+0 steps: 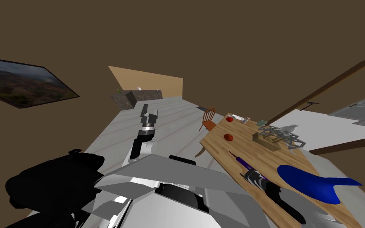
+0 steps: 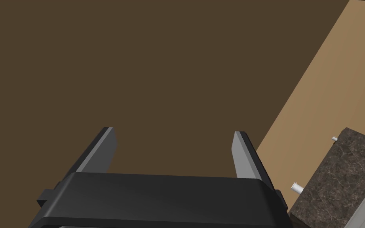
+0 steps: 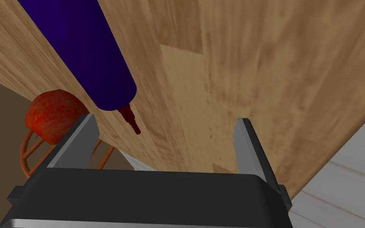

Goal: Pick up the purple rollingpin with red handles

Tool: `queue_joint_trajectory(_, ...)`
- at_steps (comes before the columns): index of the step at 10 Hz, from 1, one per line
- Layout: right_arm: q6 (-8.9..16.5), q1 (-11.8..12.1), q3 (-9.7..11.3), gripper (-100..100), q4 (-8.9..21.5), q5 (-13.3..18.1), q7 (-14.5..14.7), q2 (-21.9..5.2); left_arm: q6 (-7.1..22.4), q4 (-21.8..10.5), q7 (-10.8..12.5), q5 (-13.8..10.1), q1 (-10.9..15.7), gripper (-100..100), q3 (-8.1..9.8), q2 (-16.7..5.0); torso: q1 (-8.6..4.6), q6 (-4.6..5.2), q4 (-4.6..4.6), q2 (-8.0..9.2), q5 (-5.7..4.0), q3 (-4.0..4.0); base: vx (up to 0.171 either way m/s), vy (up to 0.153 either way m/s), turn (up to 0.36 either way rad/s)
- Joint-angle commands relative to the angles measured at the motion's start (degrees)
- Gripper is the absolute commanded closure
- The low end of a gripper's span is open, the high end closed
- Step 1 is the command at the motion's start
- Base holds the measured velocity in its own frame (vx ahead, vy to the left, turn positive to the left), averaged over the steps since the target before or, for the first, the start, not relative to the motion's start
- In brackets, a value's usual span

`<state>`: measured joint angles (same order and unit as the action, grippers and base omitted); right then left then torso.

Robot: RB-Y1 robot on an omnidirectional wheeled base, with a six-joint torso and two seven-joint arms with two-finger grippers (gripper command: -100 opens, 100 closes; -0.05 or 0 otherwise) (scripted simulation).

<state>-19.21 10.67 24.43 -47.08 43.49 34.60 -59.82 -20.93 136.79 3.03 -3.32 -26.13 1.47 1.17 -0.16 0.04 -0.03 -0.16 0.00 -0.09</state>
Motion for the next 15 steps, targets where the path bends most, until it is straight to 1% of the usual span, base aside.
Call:
queue_joint_trajectory(1, -0.5, -0.9, 0.5, -100, 2.9, 0.7, 0.4, 0.1, 0.0, 0.0, 0.0, 0.0, 0.0, 0, 0.00, 0.0, 0.00, 0.00, 0.00, 0.00, 0.00, 0.00, 0.049, -0.047, 0.079)
queue_joint_trajectory(2, -0.3, -0.7, 1.6, -100, 4.6, 1.8, 0.6, -0.4, 0.0, 0.0, 0.0, 0.0, 0.0, 0, 0.00, 0.0, 0.00, 0.03, 0.00, 0.02, -0.02, 0.01, 0.046, -0.045, 0.145)
queue_joint_trajectory(4, -0.3, -0.7, 1.6, -100, 5.3, 1.8, 0.6, -0.4, 0.0, 0.0, 0.0, 0.0, 0.0, 0, 0.00, 0.0, 0.02, 0.03, 0.01, 0.08, -0.02, 0.04, 0.023, -0.033, 0.038)
queue_joint_trajectory(5, -0.1, -0.5, 2.6, -100, 7.4, 2.8, 0.9, -0.9, 0.0, 0.0, 0.0, 0.0, 0.0, 0, 0.00, 0.0, 0.09, 0.05, 0.02, 0.15, 0.00, 0.08, 0.027, -0.026, 0.129)
queue_joint_trajectory(6, -0.1, -0.5, 2.6, -100, 7.1, 2.8, 0.9, -0.9, 0.0, 0.0, 0.0, 0.0, 0.0, 0, 0.00, 0.0, 0.09, 0.02, 0.03, 0.13, 0.01, 0.07, 0.025, -0.031, 0.087)
queue_joint_trajectory(7, 0.1, -0.3, 3.6, -100, 8.9, 3.7, 1.0, -1.1, 0.0, 0.0, 0.0, 0.0, 0.0, 0, 0.00, 0.0, 0.08, 0.03, 0.02, 0.12, 0.00, 0.07, 0.040, -0.048, 0.118)
queue_joint_trajectory(8, 0.3, 0.1, 5.1, -100, 12.2, 5.1, 1.2, -1.4, 0.0, 0.0, 0.0, 0.0, 0.0, 0, 0.00, 0.0, 0.02, 0.01, 0.02, 0.07, -0.01, 0.04, 0.071, -0.096, 0.312)
queue_joint_trajectory(10, 0.3, 0.1, 5.1, -100, 12.2, 5.1, 1.2, -1.4, 0.0, 0.0, 0.0, 0.0, 0.0, 0, 0.01, 0.0, -0.14, 0.06, -0.01, 0.00, -0.06, -0.01, 0.039, -0.065, 0.031)
queue_joint_trajectory(11, -0.3, -0.3, 4.9, -100, 12.8, 5.0, 1.7, -1.3, 0.0, 0.0, 0.0, 0.0, 0.0, 0, 0.01, 0.0, 0.02, 0.07, 0.01, 0.10, -0.02, 0.05, 0.007, -0.009, -0.012)
queue_joint_trajectory(12, -0.1, -0.1, 5.0, 0, 12.5, 5.0, 1.4, -1.4, 0.0, 0.0, 0.0, 0.0, 0.0, 0, 0.00, 0.0, 0.14, 0.04, 0.03, 0.16, 0.00, 0.09, 0.000, 0.000, 0.000)
queue_joint_trajectory(13, 1.2, -0.4, 5.2, -100, 13.2, 5.1, 1.6, 0.3, 0.0, 0.0, 0.0, 0.0, 0.0, 0, 0.00, 0.0, 0.19, 0.05, 0.04, 0.19, 0.02, 0.11, 0.003, -0.049, 0.089)
queue_joint_trajectory(14, 1.2, -0.4, 5.2, -100, 13.2, 5.1, 1.6, 0.3, 0.0, 0.0, 0.0, 0.0, 0.0, 0, 0.00, 0.0, 0.06, 0.02, 0.04, 0.19, -0.01, 0.11, 0.007, -0.063, 0.053)
queue_joint_trajectory(15, 2.3, -0.6, 5.4, -100, 13.7, 5.1, 1.8, 1.7, 0.0, 0.0, 0.0, 0.0, 0.0, 0, 0.00, 0.0, 0.00, 0.04, 0.04, 0.18, -0.03, 0.10, 0.011, -0.067, 0.075)
